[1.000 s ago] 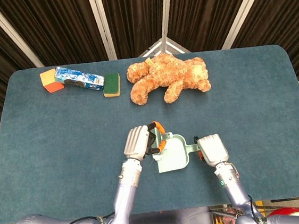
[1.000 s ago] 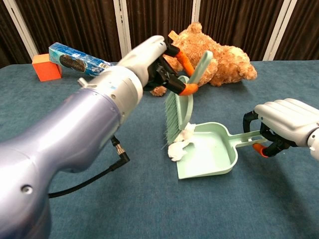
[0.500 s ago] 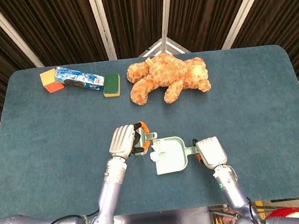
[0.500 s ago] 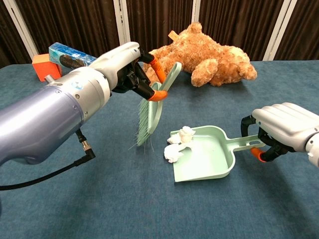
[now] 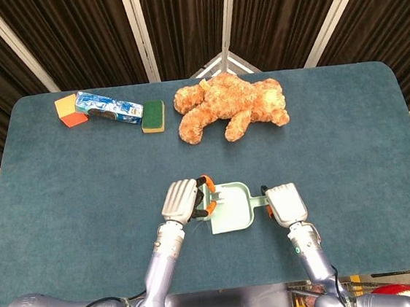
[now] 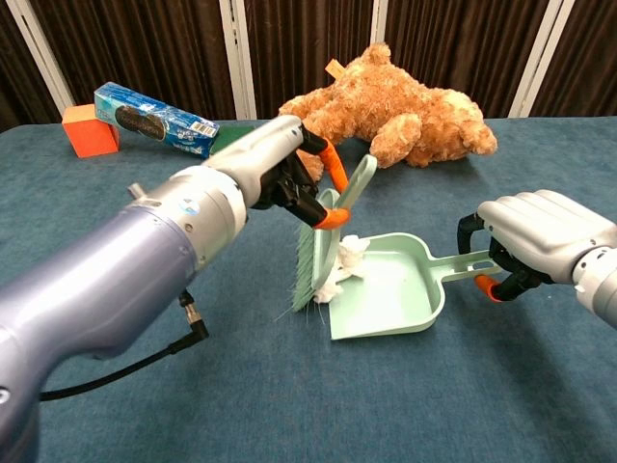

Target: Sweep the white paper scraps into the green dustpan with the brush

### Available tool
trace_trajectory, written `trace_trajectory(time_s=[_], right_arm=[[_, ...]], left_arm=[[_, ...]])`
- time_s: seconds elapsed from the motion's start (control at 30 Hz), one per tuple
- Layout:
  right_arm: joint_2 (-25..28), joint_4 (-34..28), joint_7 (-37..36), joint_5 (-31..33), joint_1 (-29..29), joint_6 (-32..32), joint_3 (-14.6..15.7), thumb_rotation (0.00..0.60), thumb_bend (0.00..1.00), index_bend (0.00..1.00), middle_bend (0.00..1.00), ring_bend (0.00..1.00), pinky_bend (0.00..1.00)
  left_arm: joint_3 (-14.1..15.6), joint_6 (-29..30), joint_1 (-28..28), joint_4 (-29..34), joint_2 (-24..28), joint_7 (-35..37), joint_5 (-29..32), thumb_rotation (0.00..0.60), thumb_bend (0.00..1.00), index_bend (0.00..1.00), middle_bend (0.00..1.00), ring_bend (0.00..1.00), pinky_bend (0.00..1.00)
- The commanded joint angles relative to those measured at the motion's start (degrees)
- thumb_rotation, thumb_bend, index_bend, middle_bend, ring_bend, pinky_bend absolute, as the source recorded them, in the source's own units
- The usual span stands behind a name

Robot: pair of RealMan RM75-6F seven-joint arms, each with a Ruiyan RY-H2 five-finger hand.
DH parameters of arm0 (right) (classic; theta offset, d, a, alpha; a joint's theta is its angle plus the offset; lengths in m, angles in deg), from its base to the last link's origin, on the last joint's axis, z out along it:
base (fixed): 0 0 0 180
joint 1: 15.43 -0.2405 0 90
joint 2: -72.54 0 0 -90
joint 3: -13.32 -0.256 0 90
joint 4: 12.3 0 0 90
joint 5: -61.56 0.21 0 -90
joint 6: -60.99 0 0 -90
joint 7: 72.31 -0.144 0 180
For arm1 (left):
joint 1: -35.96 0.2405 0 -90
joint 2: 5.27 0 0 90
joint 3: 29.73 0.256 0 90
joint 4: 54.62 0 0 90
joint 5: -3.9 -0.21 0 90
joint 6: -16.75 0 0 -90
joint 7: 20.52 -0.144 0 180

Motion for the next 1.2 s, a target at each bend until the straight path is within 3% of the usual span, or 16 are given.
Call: trace_trajectory(time_s=[0.03,0.27,0.43,0.73,0.9,1.2], right_arm=[[0.3,-0.1,0.1,0.3,0.0,-0.1,-0.1,0.600,0.54,0.60,0.92,0.90,0.91],[1.0,-1.1,0.8,0.8,-0.1,0.0,-0.2,0.600,0.54,0.60,0.92,0.90,0.91],[1.4,-1.9,1.4,0.8,-0.1,0.5,-0.2,0.600,0.54,0.60,0.92,0.90,0.91],[2.0,-3.0,1.7,0.7,0.3,1.1,0.4,0.600,0.54,0.60,0.92,0.89,0.91],[2.5,-3.4,1.5,0.8,0.4,1.1,0.4,0.600,0.54,0.60,0.92,0.90,0.91],[2.9,-3.9,1.6,1.0,0.8,1.2,1.1,0.600,0.54,0.57,0.92,0.89,0.91]], left_arm=[[-0.1,-0.6,-1.0,-2.3,-1.7,0.1,-0.2,0.600,0.63,0.79,1.00,1.00,1.00],[-1.9,-2.1,-3.0,-7.0,-6.2,3.2,-1.6,0.600,0.63,0.79,1.00,1.00,1.00],[-3.0,-1.6,-4.4,-8.9,-9.0,6.5,-5.8,0.600,0.63,0.79,1.00,1.00,1.00],[-5.8,-0.8,-6.0,-8.3,-11.4,7.0,-7.5,0.600,0.63,0.79,1.00,1.00,1.00],[-5.6,-0.1,-4.7,-4.3,-9.6,7.2,-8.2,0.600,0.63,0.79,1.00,1.00,1.00],[-4.1,0.4,-0.5,4.8,-1.8,6.5,-9.0,0.600,0.63,0.79,1.00,1.00,1.00]])
